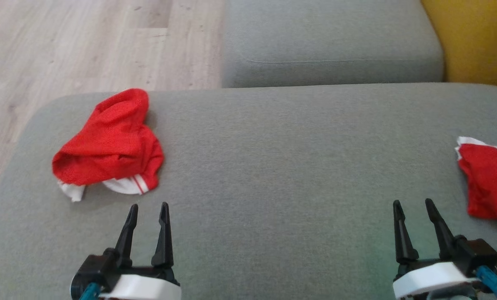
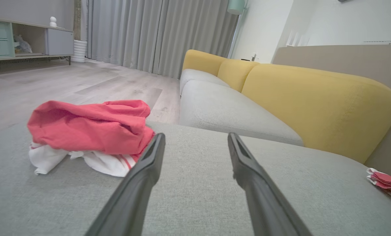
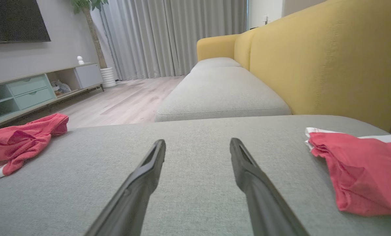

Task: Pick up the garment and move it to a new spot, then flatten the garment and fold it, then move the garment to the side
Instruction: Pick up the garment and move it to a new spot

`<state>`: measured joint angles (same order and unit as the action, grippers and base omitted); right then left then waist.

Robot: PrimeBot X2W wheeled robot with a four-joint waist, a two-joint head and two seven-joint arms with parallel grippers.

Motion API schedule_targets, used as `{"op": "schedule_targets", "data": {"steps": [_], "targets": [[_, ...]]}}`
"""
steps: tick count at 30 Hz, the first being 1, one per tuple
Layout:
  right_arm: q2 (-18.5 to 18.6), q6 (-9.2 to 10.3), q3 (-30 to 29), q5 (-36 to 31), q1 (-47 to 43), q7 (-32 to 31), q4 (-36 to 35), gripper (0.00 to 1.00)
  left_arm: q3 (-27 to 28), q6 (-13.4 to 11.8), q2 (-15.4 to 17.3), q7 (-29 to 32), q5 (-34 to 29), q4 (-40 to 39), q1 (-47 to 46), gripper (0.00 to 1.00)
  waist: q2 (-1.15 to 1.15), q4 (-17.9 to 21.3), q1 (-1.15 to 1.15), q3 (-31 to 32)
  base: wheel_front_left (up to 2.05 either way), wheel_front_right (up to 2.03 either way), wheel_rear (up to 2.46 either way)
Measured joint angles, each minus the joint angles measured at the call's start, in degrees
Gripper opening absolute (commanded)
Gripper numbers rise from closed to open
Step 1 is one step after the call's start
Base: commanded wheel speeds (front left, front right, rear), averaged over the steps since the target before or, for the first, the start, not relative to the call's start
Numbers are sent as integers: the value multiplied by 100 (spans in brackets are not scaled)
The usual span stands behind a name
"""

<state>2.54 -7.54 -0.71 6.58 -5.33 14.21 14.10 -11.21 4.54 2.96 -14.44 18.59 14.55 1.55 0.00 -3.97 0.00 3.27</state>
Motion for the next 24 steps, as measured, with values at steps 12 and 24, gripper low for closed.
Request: {"op": "schedule_targets", "data": {"steps": [12, 24], "targets": [[-1, 0, 474, 231, -14, 1, -102, 100, 159, -8, 0, -1, -76, 10, 1, 100, 0, -943, 0, 53, 0, 0, 0], [-1, 0, 943, 344, -17, 1, -97, 100, 530, 0, 0, -1, -160, -4, 16, 100, 0, -1735, 0, 176, 0, 0, 0]]}}
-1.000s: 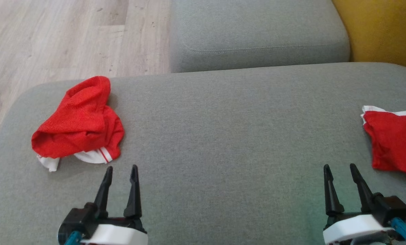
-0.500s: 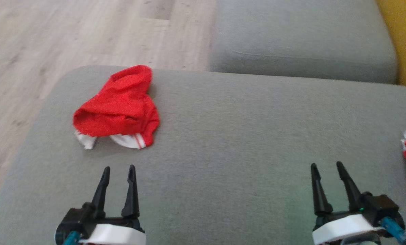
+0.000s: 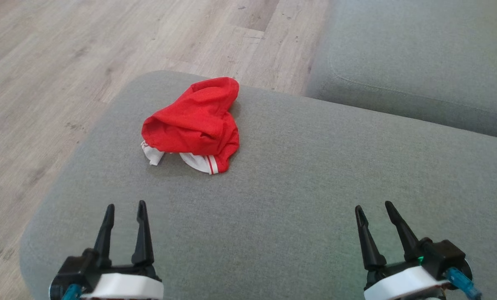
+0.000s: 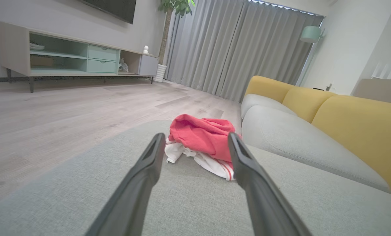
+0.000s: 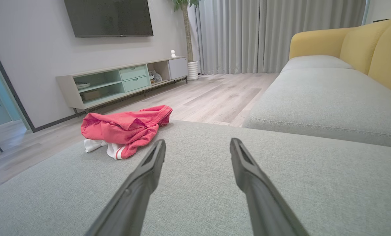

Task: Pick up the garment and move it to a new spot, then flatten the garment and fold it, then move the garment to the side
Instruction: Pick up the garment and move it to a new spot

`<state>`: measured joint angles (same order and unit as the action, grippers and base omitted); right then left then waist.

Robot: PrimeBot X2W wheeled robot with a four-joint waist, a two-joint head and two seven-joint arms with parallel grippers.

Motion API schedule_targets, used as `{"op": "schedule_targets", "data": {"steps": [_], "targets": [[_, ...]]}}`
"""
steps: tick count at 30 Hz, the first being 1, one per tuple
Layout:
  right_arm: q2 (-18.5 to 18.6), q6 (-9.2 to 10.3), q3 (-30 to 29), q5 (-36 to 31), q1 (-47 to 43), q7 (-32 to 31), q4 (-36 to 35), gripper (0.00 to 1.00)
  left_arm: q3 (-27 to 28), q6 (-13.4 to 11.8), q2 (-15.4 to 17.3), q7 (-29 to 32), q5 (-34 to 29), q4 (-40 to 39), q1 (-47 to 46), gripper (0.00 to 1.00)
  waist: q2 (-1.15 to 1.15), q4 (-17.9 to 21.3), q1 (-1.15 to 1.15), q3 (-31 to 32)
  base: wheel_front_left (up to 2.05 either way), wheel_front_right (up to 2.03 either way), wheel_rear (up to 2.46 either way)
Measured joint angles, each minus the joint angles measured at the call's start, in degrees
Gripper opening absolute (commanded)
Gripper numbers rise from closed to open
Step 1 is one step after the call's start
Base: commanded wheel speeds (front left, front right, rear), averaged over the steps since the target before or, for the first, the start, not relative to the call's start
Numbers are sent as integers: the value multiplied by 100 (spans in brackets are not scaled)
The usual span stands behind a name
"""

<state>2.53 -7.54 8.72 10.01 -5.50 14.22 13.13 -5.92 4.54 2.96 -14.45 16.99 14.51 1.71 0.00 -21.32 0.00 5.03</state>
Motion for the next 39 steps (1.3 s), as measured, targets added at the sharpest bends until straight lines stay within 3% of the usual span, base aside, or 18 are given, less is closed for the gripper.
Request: {"op": "schedule_targets", "data": {"steps": [11, 16, 21, 26, 32, 39], "targets": [[0, 0, 37, -57, 1, 0, -15, 100, 114, 59, 49, 1, -153, 25, -71, 100, 0, 122, 0, -159, 0, 0, 0], [0, 0, 7, -242, 50, 0, -120, 100, -97, 162, 449, 294, -322, 378, -1064, 100, 0, 250, 0, -508, 0, 0, 0], [2, 0, -104, -393, 378, 0, -246, 100, -789, 261, 888, 1323, -461, 1020, -2761, 100, 0, 436, 1, -997, 0, 0, 0], [4, 0, -148, -455, 760, 10, -352, 100, -2070, 304, 1404, 2259, -7, 1825, -3834, 100, 0, 750, 2, -1460, 0, 0, 0], [8, 0, -230, -436, 917, 15, -423, 100, -3147, 304, 2009, 2606, 590, 2507, -4610, 100, 0, 1223, 2, -1896, 0, 0, 0], [9, 0, -232, -388, 1012, 15, -428, 100, -3334, 304, 2160, 2447, 849, 3373, -4982, 100, 0, 1668, 1, -2217, 0, 0, 0]]}}
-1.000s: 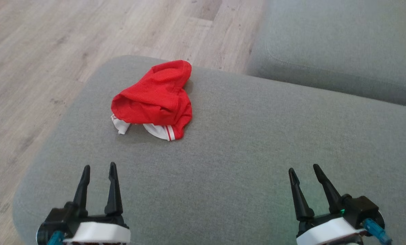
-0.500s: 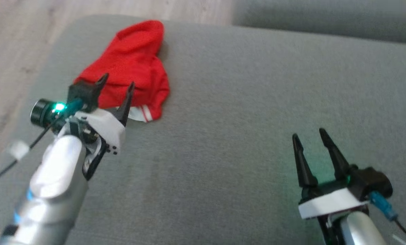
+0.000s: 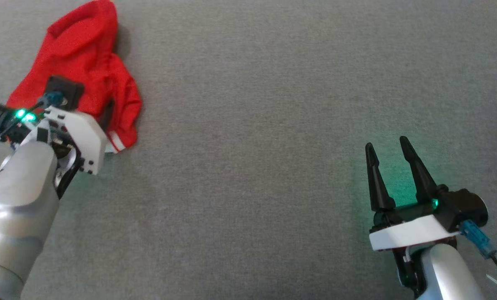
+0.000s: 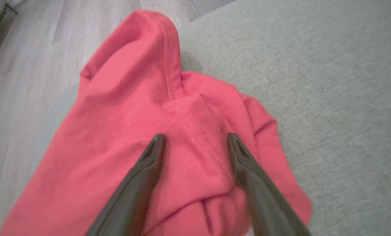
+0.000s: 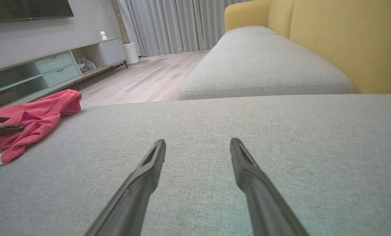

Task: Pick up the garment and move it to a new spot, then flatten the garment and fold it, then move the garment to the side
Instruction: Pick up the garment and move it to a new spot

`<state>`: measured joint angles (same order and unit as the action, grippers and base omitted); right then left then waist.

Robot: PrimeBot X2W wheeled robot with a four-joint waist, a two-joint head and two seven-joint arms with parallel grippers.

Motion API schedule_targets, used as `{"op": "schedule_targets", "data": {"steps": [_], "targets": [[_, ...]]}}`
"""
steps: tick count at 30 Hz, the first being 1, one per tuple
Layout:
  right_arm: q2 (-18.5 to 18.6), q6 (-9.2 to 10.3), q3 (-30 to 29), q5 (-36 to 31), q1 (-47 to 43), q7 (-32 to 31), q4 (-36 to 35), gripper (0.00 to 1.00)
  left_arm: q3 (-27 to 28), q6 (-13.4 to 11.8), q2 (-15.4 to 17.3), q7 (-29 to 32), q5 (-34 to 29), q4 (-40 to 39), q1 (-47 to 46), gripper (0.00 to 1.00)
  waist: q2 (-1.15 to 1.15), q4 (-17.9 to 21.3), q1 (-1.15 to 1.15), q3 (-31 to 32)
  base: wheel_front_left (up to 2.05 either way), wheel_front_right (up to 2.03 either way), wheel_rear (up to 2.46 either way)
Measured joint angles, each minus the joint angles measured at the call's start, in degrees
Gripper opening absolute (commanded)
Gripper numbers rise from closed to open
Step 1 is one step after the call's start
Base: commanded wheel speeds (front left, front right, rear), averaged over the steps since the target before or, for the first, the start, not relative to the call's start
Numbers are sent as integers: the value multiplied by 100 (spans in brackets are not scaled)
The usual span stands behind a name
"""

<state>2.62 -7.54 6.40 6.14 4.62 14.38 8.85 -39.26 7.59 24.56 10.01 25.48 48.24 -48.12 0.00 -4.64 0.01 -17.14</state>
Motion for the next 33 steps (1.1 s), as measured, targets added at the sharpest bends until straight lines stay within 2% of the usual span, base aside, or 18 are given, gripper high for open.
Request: {"op": "schedule_targets", "data": {"steps": [2, 3, 4, 7, 11, 17, 21, 27, 33], "targets": [[0, 0, -2, 0, 12, -1, 0, 100, -41, 0, -8, -25, 75, 212, -5, 100, 0, 81, 0, -46, 0, 0, 0], [0, 0, -2, 0, 20, -1, 1, 100, -96, 0, -11, -26, 127, 300, -5, 42, 0, 112, 0, -56, 0, 0, 0], [0, 0, -3, 0, 29, -1, 1, 100, -167, 0, -12, -56, 187, 338, -5, 0, 0, 133, 0, -56, 0, 0, 0], [-1, 0, -5, 0, 49, 0, 13, 100, -241, 0, -49, -350, 391, 342, -5, 0, 0, 144, -1, 13, 0, 0, 0], [0, 0, 1, 0, 49, -1, 92, 100, -179, 0, -100, -1073, 678, 258, -47, 0, 0, 128, -1, 165, 0, 0, 0], [0, 0, 71, -8, 25, 0, 230, 100, -16, 0, -348, -1845, 1070, -279, -354, 0, 0, 106, -1, 503, 0, 0, 0], [-1, 0, 149, 45, -86, -1, 278, 100, 41, 0, -532, -1857, 1416, -767, -375, 0, 0, 181, -2, 700, 0, 0, 0], [-1, 0, 221, 174, -137, -1, 275, 100, 20, -13, -753, -1555, 1659, -1399, -375, 0, 0, 474, -2, 772, 0, 0, 0], [-1, 0, 307, 367, -129, 0, 212, 100, -233, -213, -979, -1229, 1594, -1958, -377, 0, 0, 974, -2, 711, 0, 0, 0]]}}
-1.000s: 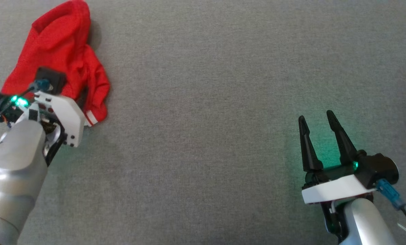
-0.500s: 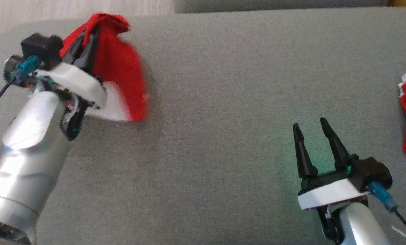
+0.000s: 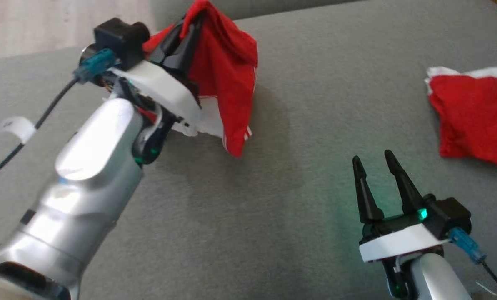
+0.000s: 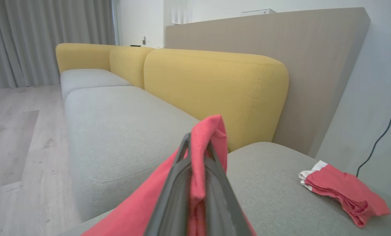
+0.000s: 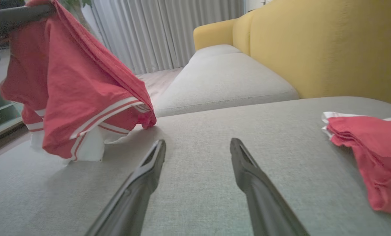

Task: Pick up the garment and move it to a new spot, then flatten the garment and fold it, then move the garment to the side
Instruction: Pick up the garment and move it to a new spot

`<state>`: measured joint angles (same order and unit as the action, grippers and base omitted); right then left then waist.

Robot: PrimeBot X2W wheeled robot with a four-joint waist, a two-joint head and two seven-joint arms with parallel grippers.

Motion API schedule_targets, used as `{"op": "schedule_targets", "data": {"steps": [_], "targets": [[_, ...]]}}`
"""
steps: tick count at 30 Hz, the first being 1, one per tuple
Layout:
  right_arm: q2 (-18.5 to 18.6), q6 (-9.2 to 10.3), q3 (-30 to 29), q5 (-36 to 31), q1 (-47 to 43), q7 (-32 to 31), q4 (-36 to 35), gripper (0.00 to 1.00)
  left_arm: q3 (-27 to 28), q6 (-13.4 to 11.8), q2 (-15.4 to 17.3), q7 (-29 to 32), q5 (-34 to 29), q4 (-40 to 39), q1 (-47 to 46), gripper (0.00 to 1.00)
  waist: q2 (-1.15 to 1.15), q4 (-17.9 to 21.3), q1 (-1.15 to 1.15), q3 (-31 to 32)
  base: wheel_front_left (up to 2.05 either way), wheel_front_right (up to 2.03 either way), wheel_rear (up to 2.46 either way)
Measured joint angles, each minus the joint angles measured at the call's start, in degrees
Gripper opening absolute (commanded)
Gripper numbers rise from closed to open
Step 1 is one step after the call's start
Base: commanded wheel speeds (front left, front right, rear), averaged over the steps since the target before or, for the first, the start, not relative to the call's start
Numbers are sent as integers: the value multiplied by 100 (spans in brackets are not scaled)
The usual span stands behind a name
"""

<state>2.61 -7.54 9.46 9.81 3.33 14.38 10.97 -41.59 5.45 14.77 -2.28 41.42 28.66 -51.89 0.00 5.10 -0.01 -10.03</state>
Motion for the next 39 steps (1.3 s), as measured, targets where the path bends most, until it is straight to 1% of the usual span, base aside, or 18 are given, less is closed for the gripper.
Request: {"op": "schedule_targets", "data": {"steps": [3, 7, 11, 12, 13, 15, 18, 19, 21, 25, 28, 30, 32, 39], "targets": [[0, 0, 63, 94, 37, 0, -40, 100, -107, -98, -66, 97, -55, -114, -15, 0, 0, 262, 0, -98, 0, 0, 0], [0, 0, 89, 215, 131, 0, -88, 100, -282, -113, -189, 153, -188, -104, -93, 0, 0, 579, 1, -264, 0, 0, 0], [0, 0, 105, 235, 191, -1, -93, 100, -453, -140, -464, 137, -269, 80, -165, 0, 0, 805, 1, -421, 0, 0, 0], [0, 0, 108, 264, 215, -1, -93, 100, -497, -140, -512, 88, -320, 133, -208, 41, 0, 845, 1, -453, 0, 0, 0], [0, 0, 108, 283, 231, -1, -93, 100, -528, -141, -555, 27, -415, 197, -261, 100, 0, 878, 2, -479, 0, 0, 0], [0, 1, 108, 283, 258, -1, -93, 100, -535, -135, -622, -80, -474, 313, -411, 100, 0, 923, 1, -514, 0, 0, 0], [0, 0, 87, 290, 309, -1, -99, 100, -490, -132, -610, -227, -459, 458, -566, 100, 0, 898, 1, -504, 0, 0, 0], [0, 0, 60, 290, 310, 0, -100, 100, -466, -86, -548, -299, -459, 516, -578, 100, 0, 833, 1, -486, 0, 0, 0], [0, 0, 45, 287, 308, -1, -97, 100, -441, -82, -428, -392, -458, 619, -564, 100, 0, 745, 2, -457, 0, 0, 0], [0, 0, -30, 242, 299, -1, -97, 100, -291, -93, -58, -624, -457, 670, -444, 100, 0, 527, 1, -347, 0, 0, 0], [1, 0, -133, 108, 281, -1, -96, 100, -271, -144, 135, -792, -403, 652, -69, 100, 0, 318, 0, -231, 0, 0, 0], [0, 0, -212, 25, 265, 0, -94, 100, -268, -203, 221, -915, -390, 600, 346, 100, 0, 168, 1, -147, 0, 0, 0], [0, 0, -288, -43, 221, 0, -97, 100, -236, -323, 290, -1009, -272, 495, 838, 100, 0, 14, 0, -48, 0, 0, 0], [-1, 0, -474, -192, -82, -1, -66, 100, 81, -835, 398, -1202, -146, -256, 2315, 100, 0, -499, 0, 306, 0, 0, 0]]}}
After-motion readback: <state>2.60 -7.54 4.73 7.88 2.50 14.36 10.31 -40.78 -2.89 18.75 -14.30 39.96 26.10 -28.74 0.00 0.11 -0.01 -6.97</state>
